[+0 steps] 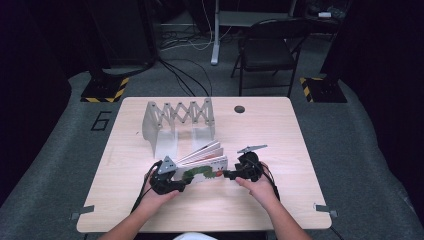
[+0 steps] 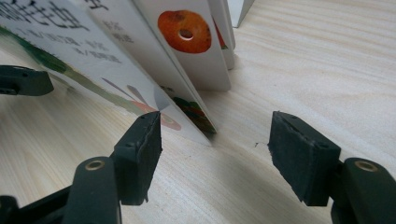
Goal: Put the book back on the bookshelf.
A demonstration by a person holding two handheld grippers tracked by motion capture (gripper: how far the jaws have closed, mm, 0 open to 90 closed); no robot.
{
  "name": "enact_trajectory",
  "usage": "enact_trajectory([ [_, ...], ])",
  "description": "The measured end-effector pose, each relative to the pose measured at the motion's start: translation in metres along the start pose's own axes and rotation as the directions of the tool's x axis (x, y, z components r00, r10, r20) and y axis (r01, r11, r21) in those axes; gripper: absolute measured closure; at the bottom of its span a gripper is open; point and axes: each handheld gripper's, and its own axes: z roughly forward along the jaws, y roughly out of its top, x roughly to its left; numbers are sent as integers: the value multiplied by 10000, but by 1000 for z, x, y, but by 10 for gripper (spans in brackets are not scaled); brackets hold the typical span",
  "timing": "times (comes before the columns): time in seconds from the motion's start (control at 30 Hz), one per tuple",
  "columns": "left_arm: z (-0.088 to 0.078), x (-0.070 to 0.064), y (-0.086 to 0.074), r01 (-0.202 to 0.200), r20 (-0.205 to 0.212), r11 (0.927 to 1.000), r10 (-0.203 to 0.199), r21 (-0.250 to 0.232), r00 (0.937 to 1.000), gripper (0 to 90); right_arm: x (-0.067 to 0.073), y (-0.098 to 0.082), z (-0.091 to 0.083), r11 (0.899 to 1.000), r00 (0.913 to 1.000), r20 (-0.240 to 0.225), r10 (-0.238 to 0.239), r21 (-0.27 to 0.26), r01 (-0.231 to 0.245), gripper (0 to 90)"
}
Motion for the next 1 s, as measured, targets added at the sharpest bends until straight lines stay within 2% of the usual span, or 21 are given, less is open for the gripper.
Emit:
enact_trajectory([
  [0.2, -1, -4, 0, -274, -29, 9996, 274, 19, 9996, 481, -1, 2, 4, 9999, 9999, 115, -103, 49, 103, 348],
  [0.27, 0, -5, -1, -278, -162, 9996, 276, -87, 9995, 494, -2, 3, 7, 9997, 9994, 228, -243, -55, 244, 353],
  [0.33, -1, -5, -1, -186, -75, 9998, 186, -72, 9998, 501, -2, 3, 8, 9998, 9995, 258, -171, -37, 172, 357],
  [0.4, -1, -6, -1, -77, -60, 9999, 76, -113, 10000, 547, -3, 4, 11, 9998, 9990, 408, -205, -30, 206, 366],
  [0.5, 0, -10, -1, -519, -204, 9985, 515, -195, 9985, 607, -2, 5, 13, 9999, 9991, 413, -107, -34, 108, 366],
  [0.53, 0, -13, -1, -735, -130, 9972, 733, -167, 9972, 640, -3, 6, 12, 10000, 9991, 425, -62, -73, 65, 366],
  [0.63, 0, -16, -1, -784, -17, 9969, 784, -118, 9969, 680, -3, 6, 11, 9999, 9991, 402, 108, -39, -106, 366],
  [0.67, 0, -18, -2, -975, -39, 9951, 975, -171, 9952, 695, -5, 6, 11, 9999, 9992, 410, -1, -158, 8, 366],
  [0.7, 0, -18, -2, -975, -39, 9951, 975, -171, 9952, 710, -5, 6, 11, 9999, 9992, 410, -1, -158, 8, 366],
  [0.73, 0, -20, -2, -1063, 166, 9941, 1067, -205, 9942, 725, -7, 6, 11, 9998, 9992, 392, 72, -161, -66, 367],
  [0.77, 0, -20, -2, -1063, 166, 9941, 1067, -205, 9942, 735, -7, 6, 11, 9998, 9992, 392, 72, -161, -66, 367],
  [0.8, -1, -22, -1, -1204, 240, 9926, 1208, -144, 9924, 741, -6, 6, 10, 9995, 9989, 363, 306, -117, -302, 366],
  [0.83, -1, -25, -1, -1352, 287, 9908, 1355, -110, 9904, 743, -6, 6, 10, 9995, 9989, 356, 293, -119, -288, 367],
  [1.0, -1, -24, 0, -1243, 327, 9922, 1243, -10, 9917, 744, -8, 6, 10, 9998, 9994, 345, 89, -190, -83, 366],
])
